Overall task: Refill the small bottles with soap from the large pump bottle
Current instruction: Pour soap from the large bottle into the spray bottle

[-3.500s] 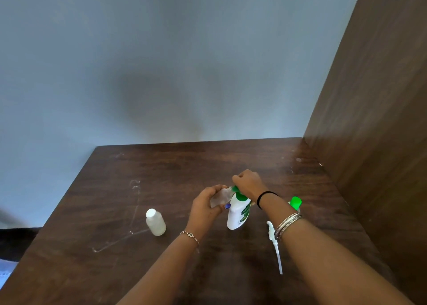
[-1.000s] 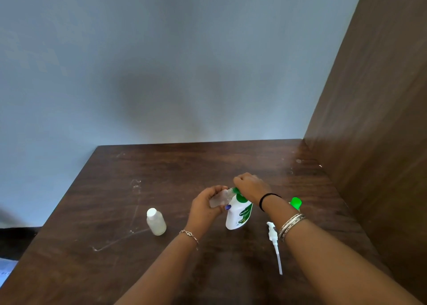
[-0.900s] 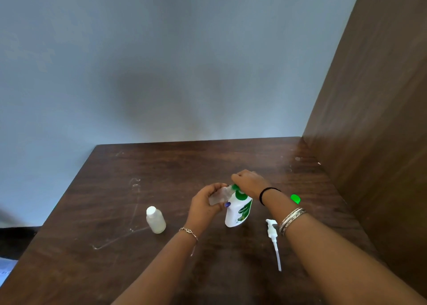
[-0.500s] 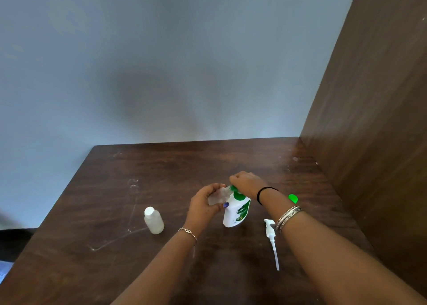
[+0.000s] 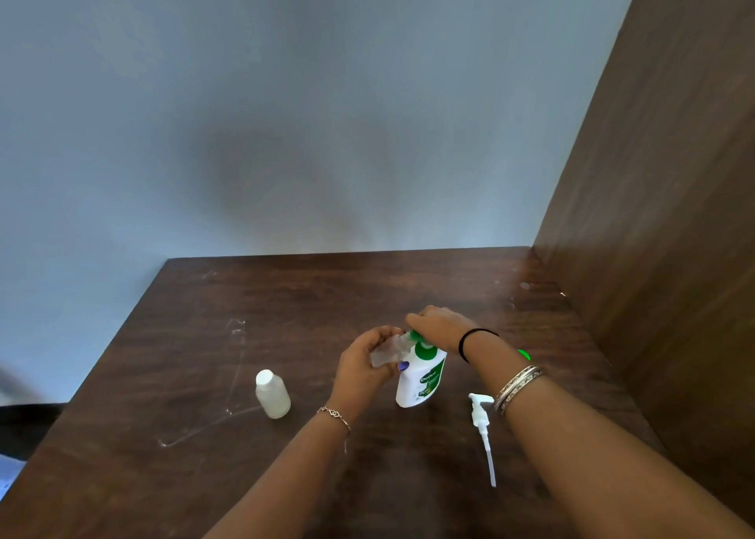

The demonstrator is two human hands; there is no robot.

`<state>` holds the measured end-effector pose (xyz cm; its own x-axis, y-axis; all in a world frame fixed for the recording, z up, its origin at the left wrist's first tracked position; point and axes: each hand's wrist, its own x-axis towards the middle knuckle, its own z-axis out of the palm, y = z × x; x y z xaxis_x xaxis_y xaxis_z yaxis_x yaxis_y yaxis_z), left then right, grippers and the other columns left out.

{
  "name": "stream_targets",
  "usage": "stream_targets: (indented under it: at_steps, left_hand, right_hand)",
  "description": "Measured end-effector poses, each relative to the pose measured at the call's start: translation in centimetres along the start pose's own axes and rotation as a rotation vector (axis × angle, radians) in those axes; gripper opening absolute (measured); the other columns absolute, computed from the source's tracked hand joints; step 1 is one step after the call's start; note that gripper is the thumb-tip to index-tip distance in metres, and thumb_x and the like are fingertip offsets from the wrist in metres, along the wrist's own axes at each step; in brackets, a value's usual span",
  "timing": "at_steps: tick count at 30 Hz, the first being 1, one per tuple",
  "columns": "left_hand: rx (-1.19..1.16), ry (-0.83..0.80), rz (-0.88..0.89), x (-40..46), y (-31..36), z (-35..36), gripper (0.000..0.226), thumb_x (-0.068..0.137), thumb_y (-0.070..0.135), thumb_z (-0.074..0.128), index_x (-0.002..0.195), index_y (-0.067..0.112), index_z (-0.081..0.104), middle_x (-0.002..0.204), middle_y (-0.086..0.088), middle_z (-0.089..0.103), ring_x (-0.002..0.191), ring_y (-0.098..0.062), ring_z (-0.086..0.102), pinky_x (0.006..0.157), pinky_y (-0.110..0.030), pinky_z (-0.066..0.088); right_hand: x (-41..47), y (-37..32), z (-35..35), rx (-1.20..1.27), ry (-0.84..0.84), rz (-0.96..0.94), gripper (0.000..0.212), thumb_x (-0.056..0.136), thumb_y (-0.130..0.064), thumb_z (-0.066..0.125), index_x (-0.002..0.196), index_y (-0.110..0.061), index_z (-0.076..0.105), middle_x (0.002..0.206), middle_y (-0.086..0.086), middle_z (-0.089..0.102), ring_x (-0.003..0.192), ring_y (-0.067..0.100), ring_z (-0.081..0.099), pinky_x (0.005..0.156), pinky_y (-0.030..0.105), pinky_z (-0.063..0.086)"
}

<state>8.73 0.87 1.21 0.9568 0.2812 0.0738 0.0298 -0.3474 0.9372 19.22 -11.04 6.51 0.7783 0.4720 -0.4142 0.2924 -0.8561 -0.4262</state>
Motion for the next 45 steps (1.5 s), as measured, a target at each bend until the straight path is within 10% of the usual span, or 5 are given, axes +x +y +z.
stream_targets:
  at_steps: [9,34,45]
  left_hand:
    - [-0.021,-0.005,-0.021,-0.2,0.0,0.1,0.041,0.07,0.003,0.072,0.104,0.022,0.061,0.105,0.004,0.065,0.099,-0.009,0.058,0.078,-0.003,0.043]
    - [-0.03,0.011,-0.016,-0.4,0.0,-0.1,0.041,0.07,0.006,0.074,0.103,0.026,0.06,0.105,0.003,0.066,0.101,-0.013,0.059,0.089,-0.027,0.048]
    - [-0.016,0.001,-0.019,-0.5,0.2,0.0,0.041,0.069,0.004,0.073,0.102,0.025,0.059,0.103,0.006,0.064,0.098,-0.008,0.058,0.083,-0.007,0.044]
  right_hand:
    - [0.0,0.2,0.4,-0.075,0.013,-0.007,0.024,0.092,-0.026,0.03,0.071,-0.017,0.038,0.09,0.008,0.048,0.086,0.023,0.046,0.081,0.038,0.042]
    - [0.1,0.2,0.4,-0.058,0.052,0.041,0.024,0.096,-0.031,0.03,0.09,-0.013,0.045,0.095,0.009,0.048,0.086,0.024,0.045,0.076,0.034,0.037]
    - [-0.5,0.1,0.7,-0.007,0.107,0.062,0.03,0.092,-0.033,0.032,0.069,-0.018,0.044,0.085,0.008,0.051,0.082,0.025,0.051,0.07,0.03,0.036]
